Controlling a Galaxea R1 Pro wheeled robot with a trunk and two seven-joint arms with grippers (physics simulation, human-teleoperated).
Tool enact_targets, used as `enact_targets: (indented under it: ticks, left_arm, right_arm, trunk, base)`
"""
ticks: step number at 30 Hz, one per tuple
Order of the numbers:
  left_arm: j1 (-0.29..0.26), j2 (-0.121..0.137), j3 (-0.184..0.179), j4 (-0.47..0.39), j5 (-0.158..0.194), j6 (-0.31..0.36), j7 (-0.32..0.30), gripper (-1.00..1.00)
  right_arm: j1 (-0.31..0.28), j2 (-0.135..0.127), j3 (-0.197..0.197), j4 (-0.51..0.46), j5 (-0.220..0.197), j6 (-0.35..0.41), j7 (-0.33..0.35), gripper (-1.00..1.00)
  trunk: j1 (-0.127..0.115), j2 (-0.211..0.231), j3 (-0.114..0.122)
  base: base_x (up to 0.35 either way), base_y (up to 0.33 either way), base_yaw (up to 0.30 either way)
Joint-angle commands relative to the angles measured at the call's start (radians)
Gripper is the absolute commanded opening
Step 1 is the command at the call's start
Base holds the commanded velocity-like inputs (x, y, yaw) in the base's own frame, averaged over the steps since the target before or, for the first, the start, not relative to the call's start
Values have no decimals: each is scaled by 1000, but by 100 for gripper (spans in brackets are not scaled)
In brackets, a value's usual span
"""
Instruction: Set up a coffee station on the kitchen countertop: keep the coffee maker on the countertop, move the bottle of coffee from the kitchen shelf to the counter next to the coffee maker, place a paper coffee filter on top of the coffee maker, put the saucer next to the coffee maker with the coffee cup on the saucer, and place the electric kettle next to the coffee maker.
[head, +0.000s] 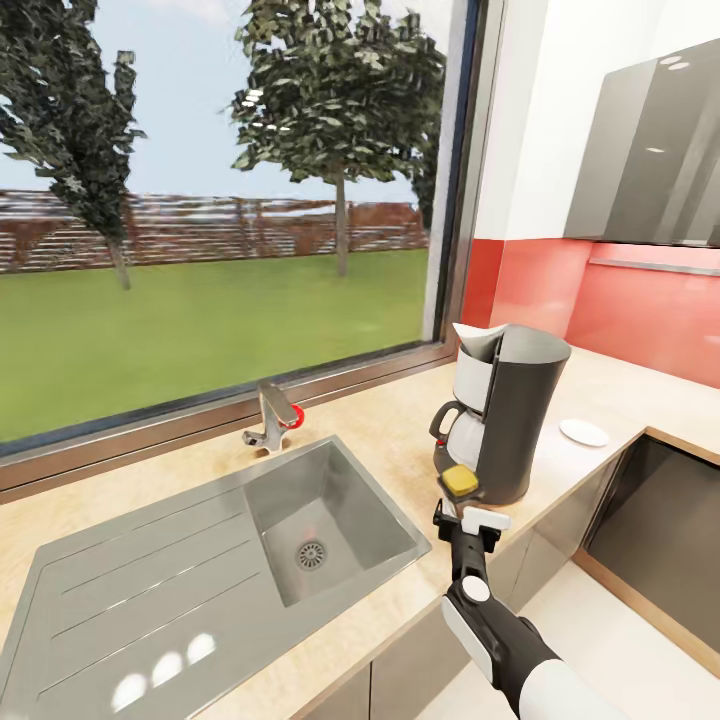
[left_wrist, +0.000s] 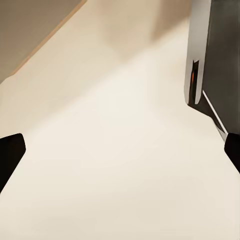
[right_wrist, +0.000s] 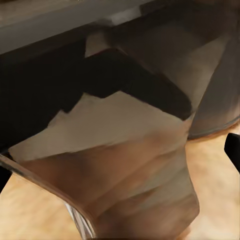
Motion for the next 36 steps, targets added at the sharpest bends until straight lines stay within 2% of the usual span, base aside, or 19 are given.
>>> enact_targets:
  ticks: [1, 8, 31, 34, 36]
  left_arm:
    - [-1, 0, -9, 0, 8, 0, 1, 100]
    - [-1, 0, -9, 0, 8, 0, 3, 100]
    - [-2, 0, -11, -1, 11, -6, 3, 100]
    - [-7, -1, -12, -4, 11, -9, 2, 100]
    - [-8, -2, -12, -5, 9, -9, 1, 100]
  right_arm:
    - [-2, -1, 6, 0, -10, -6, -5, 100]
    - [-1, -1, 6, 1, -10, -6, -5, 100]
    - [-2, 2, 10, -4, -12, -6, -6, 100]
    - [-1, 1, 8, 21, -14, -1, -8, 100]
    - [-1, 3, 8, 120, -15, 2, -6, 100]
  trunk:
    - [1, -2, -2]
    - [1, -2, -2]
    - [1, -2, -2]
    - [1, -2, -2]
    - [1, -2, -2]
  base:
    - [0, 0, 0]
    - [-81, 0, 0]
    - [-331, 0, 0]
    - [-154, 0, 0]
    - [-35, 0, 0]
